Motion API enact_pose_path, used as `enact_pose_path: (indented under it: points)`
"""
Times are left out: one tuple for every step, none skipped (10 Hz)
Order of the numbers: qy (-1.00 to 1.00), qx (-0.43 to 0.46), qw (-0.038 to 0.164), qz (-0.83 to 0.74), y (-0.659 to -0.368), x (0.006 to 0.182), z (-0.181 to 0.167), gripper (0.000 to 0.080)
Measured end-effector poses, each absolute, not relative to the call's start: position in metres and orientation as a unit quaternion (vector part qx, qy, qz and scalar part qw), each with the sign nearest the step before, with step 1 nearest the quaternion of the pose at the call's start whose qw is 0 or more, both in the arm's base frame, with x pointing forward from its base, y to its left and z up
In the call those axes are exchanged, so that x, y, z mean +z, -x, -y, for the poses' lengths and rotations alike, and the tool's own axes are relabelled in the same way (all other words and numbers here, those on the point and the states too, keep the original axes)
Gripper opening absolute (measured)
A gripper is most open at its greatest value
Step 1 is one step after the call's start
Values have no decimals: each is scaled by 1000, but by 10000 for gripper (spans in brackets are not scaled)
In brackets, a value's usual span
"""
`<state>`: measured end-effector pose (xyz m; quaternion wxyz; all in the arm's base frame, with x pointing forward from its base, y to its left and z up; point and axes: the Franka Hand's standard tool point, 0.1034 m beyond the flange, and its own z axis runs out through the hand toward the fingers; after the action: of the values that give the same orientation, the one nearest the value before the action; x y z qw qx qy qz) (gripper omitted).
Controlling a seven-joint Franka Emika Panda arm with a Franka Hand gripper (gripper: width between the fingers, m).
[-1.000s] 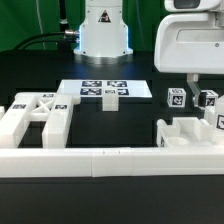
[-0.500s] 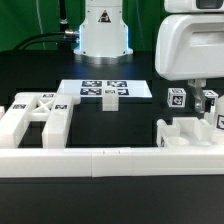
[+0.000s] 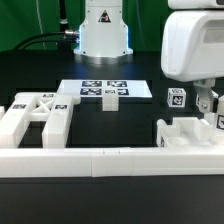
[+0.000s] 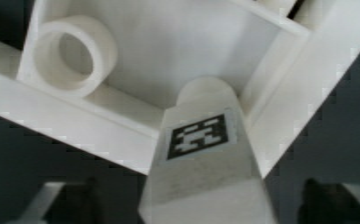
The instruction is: Assemble chair
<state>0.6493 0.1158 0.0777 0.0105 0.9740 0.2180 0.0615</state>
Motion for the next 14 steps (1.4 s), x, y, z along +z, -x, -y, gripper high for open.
enact_pose_path:
  points:
    - [-974,61,10,-217,-649,78,-116,390]
    - [-976,62,10,-207,-649,78,-116,390]
    - [-979,62,8,-196,-649,78,-116,285]
    - [-984,62,6,-166,-649,78,-116,285]
    - [-988,63,4,-138,-649,77,-116,285]
    - [-995,65,-4,-75,-650,78,-117,285]
    - [-997,66,-8,-26,-650,77,-117,285]
    - [-997,66,-14,27,-651,78,-118,285]
    - [-994,64,-19,89,-650,77,-116,285]
    - [-989,63,-19,132,-648,77,-112,287]
    - [-985,62,-20,158,-648,77,-110,287]
    - [-979,60,-20,192,-647,77,-107,287]
    - [-974,60,-20,219,-647,78,-105,287]
    - [-967,61,-17,247,-647,78,-100,287]
